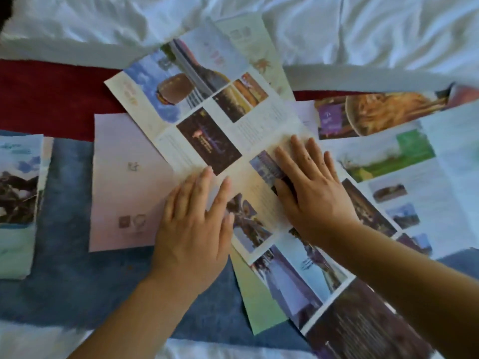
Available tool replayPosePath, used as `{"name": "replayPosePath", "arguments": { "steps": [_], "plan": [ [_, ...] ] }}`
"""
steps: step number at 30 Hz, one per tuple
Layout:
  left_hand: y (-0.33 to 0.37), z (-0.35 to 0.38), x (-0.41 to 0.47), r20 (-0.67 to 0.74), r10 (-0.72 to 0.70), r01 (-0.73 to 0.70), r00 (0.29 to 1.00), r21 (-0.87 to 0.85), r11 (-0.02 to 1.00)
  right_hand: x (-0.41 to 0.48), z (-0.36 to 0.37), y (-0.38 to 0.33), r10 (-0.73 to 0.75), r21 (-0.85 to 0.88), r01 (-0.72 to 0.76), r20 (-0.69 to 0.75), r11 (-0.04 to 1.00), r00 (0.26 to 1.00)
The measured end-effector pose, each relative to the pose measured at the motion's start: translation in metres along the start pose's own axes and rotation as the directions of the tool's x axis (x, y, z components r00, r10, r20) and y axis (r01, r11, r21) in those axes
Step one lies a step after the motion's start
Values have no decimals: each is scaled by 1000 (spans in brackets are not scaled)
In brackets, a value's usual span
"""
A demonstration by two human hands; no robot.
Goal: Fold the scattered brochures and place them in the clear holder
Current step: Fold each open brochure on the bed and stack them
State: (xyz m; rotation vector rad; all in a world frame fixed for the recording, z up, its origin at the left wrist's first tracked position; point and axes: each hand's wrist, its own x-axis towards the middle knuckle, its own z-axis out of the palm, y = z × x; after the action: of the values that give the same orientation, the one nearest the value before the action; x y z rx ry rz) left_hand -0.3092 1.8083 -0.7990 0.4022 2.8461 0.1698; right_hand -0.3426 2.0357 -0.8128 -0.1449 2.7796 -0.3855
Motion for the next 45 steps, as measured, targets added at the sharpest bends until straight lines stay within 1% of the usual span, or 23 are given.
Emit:
{"name": "replayPosePath", "arguments": {
  "steps": [4,8,12,15,18,20,22,23,24,26,27,29,31,33,35,37,41,43,45],
  "plan": [
    [39,13,12,42,-2,1,999,22,1000,-19,-1,29,11,6,-11,-8,1000,1000],
    [55,17,26,64,-31,26,997,80,996,-31,-4,42,29,7,-29,-12,1000,1000],
    [66,13,51,19,-97,96,995,33,995,-40,-6,41,41,-51,-43,-28,998,999],
    [74,13,74,-10,-106,106,994,5,994,-50,-3,40,0,-44,-4,-107,999,994],
    [82,13,95,-30,-29,28,999,-34,999,-46,-5,54,-125,-29,122,-235,992,964],
    [87,14,103,-18,92,-93,996,-30,995,-34,-10,63,-193,-31,193,-292,981,937],
    [94,14,105,-4,213,-213,977,-21,977,-21,-17,68,-234,-17,240,-294,971,927],
    [97,14,104,-2,237,-237,972,-15,971,-15,-20,70,-236,1,243,-242,970,941],
    [98,13,101,-8,228,-228,974,-1,974,-10,-23,71,-227,17,233,-166,972,960],
    [100,10,90,-49,147,-145,988,56,988,-4,-25,76,-200,1,200,-36,980,979],
    [101,10,82,-78,91,-86,993,72,994,-4,-25,78,-178,-20,178,-16,984,984],
    [104,14,64,-98,-19,26,995,70,997,-7,-23,77,-124,-78,120,-40,990,991],
    [103,21,45,-51,-108,111,993,69,991,-10,-23,68,-77,-207,67,-39,976,996],
    [98,30,28,-13,-177,178,984,70,982,-13,-22,56,-51,-380,51,9,923,999],
    [91,39,22,-17,-203,204,979,60,977,-17,-23,47,-43,-505,55,35,862,998],
    [87,45,25,-35,-162,164,986,56,985,-23,-28,44,-60,-555,58,15,830,998],
    [81,52,40,-52,-65,69,997,69,995,-27,-29,55,-139,-516,76,-84,853,987],
    [79,52,46,-64,4,1,998,67,998,-25,-26,62,-151,-444,60,-172,894,974],
    [78,51,52,-61,133,-128,989,79,989,-23,-18,62,-147,-302,82,-199,950,969]
  ]
}}
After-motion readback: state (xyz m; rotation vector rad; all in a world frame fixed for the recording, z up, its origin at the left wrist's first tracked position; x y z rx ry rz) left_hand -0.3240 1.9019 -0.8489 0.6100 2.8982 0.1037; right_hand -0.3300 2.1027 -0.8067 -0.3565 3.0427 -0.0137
